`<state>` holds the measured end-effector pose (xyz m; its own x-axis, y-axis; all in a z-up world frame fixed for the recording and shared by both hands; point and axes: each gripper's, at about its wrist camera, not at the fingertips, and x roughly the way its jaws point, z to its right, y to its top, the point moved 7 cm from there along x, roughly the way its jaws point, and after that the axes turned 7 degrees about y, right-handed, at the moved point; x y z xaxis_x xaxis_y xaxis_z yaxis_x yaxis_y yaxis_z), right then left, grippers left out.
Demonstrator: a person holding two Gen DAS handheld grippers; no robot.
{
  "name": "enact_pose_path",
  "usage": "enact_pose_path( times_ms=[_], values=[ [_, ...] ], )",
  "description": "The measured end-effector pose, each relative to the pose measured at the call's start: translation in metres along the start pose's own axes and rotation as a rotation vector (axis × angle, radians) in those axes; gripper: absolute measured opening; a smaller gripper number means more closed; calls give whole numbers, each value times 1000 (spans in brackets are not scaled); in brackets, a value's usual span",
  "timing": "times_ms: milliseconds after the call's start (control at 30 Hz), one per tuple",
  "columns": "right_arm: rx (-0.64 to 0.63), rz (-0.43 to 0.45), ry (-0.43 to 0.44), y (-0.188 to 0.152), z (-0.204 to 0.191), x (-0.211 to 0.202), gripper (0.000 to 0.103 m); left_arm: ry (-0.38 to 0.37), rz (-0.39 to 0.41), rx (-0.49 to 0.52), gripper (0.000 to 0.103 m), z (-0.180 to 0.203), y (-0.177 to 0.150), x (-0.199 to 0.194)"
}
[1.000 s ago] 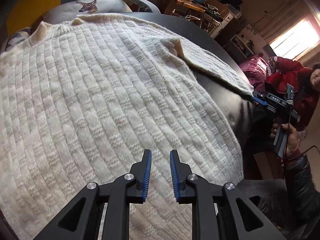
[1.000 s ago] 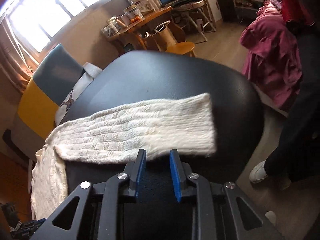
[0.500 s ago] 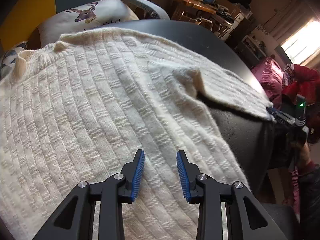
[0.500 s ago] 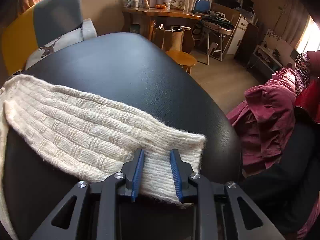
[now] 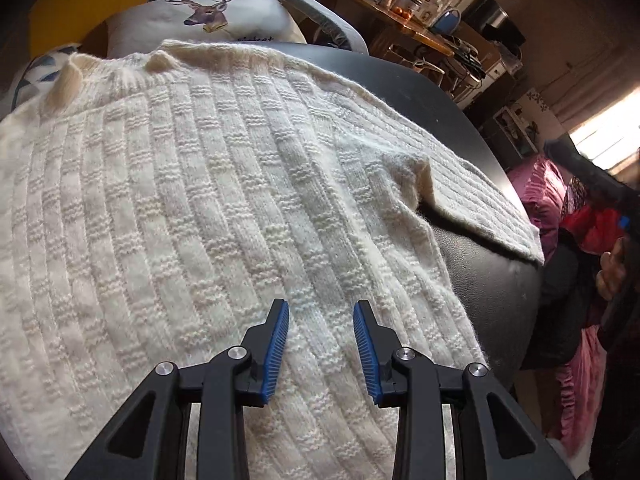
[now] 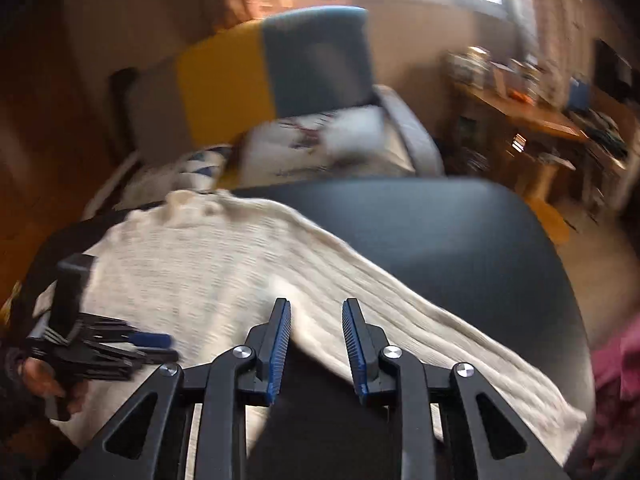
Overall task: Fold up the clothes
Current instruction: 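Lay the sleeve across the sweater body with the right gripper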
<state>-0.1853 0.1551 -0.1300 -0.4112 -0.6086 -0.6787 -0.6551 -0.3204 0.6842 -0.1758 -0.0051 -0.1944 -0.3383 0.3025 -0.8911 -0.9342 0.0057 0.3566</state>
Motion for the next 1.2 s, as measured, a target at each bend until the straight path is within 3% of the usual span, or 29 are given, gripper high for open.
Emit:
enact_pose_path(
  times_ms=[100,200,367,500,667,800,967,1100,1200],
  values=[
    [16,-61,106,-12,-17,14,26,1,18,-41,36,-13,-7,-12],
    [109,-112,-15,-56,26,3,27,16,43,-31,38,-24,-2,-24],
    [373,-145,-359,-130,162,-57,27,12,91,23,38,-6,51,-23],
    [521,-147,-482,-157,233,-87,27,36,127,132,38,34,107,-10],
    [526,-241,-566,-174,272,-85,27,55,92,234,38,76,157,30],
    [499,-282,-622,-181,290,-75,27,104,35,298,38,90,173,69],
    [460,-238,-652,-176,302,-70,28,151,-27,287,38,92,180,117],
    [420,-191,-715,-173,310,-67,30,152,15,271,48,97,185,125],
    [428,-184,-726,-172,311,-68,30,143,31,282,49,102,182,118]
  ],
)
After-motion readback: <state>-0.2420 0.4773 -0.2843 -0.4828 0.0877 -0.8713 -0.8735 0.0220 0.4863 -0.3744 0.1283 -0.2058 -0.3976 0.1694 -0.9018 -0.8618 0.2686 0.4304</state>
